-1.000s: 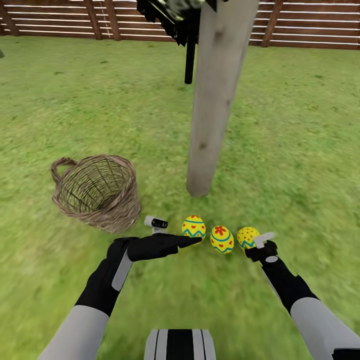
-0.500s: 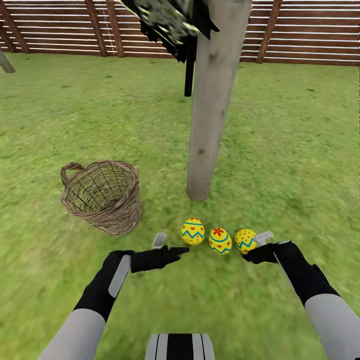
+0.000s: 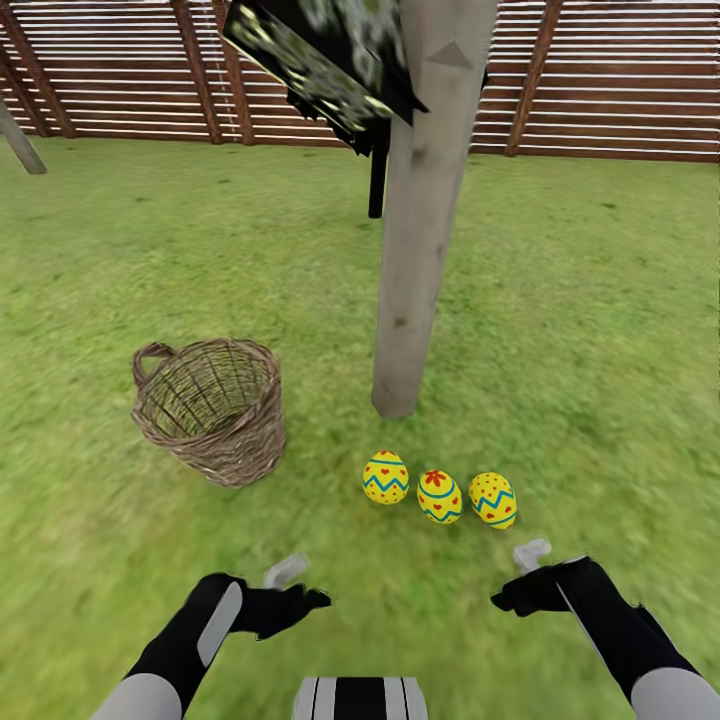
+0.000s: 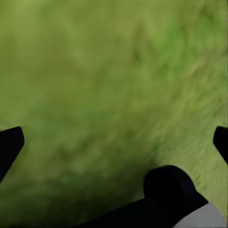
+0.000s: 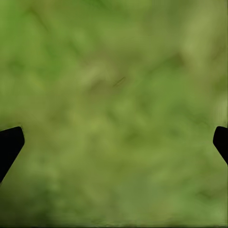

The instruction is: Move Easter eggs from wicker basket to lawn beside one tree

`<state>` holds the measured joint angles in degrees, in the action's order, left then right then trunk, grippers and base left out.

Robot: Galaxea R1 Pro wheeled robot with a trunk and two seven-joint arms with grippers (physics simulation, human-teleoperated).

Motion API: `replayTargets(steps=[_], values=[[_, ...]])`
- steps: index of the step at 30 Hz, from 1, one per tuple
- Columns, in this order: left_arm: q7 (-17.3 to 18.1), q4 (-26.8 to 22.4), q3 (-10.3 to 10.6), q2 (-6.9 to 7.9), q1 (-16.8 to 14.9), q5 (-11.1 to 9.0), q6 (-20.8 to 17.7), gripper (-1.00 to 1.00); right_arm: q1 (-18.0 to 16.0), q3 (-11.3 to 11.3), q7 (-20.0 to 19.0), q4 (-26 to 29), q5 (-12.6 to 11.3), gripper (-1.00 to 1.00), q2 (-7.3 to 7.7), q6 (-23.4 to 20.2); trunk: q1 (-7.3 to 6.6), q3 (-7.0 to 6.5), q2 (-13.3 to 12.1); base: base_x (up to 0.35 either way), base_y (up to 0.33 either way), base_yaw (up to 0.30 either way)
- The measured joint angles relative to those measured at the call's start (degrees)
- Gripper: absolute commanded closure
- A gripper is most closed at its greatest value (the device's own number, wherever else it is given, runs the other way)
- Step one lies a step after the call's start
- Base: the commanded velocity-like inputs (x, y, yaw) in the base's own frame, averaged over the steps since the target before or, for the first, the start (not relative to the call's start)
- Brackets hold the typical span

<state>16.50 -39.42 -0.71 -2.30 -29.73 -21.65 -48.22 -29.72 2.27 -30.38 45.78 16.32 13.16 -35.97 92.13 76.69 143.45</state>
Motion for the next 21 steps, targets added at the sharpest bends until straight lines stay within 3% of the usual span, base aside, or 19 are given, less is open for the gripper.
replayTargets(steps=[4,10,14,21], values=[[-6.8,0.2,0.0,0.81,0.2,-0.2,0.0,-1.0,0.4,0.0,0.0,-5.4,0.1,-1.0,-0.07,4.8,-0.1,-0.89,-0.1,0.0,0.0,0.0],[-13.7,0.4,0.0,0.96,0.2,-0.4,0.0,-1.0,0.5,0.0,0.1,-8.7,0.1,-1.0,-0.24,6.9,-0.26,-2.22,-0.1,0.0,0.0,0.0],[-15.2,3.1,0.0,2.05,0.2,-0.2,0.1,-1.0,0.5,0.0,0.3,-14.1,0.4,-1.0,-0.28,9.0,-0.36,-3.1,-0.2,0.0,0.0,0.0],[-15.3,9.5,0.1,3.77,0.2,0.1,1.7,-1.0,0.5,0.0,0.4,-17.8,0.9,-1.0,-0.46,10.3,-1.27,-4.5,-1.7,0.0,0.0,0.0]])
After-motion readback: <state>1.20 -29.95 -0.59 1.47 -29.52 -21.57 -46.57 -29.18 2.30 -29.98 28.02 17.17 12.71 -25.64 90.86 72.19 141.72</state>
